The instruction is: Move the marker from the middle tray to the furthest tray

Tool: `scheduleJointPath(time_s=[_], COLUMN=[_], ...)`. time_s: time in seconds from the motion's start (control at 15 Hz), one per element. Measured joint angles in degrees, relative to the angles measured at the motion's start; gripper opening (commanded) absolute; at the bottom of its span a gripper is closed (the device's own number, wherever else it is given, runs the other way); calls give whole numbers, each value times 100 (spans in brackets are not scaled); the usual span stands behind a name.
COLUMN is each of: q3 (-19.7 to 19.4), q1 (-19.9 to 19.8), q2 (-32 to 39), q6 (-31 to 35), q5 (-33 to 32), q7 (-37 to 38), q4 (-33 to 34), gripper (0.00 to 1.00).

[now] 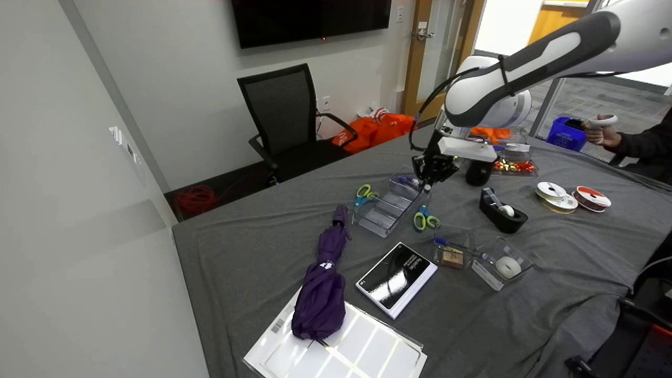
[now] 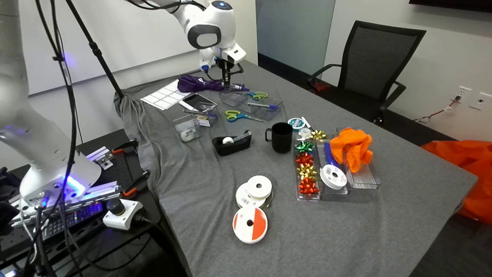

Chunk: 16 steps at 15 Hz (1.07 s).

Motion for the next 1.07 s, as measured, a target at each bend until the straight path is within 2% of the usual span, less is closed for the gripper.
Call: scheduleJointPath(time_s=[0.33,0.67,0.73,0.87,1.07], q3=[-13,3,7,8,8], q1=[32,69,81,99,104], q2=[890,1492,1581,1729,1840], q6=[-216,-821,-942,-1154,-1385], q5=[6,7,7,5,-2], q7=[972,1129,1129,1126,1029], q4=[991,1809,1946,2167,2346], gripper=[4,4,42,48,70])
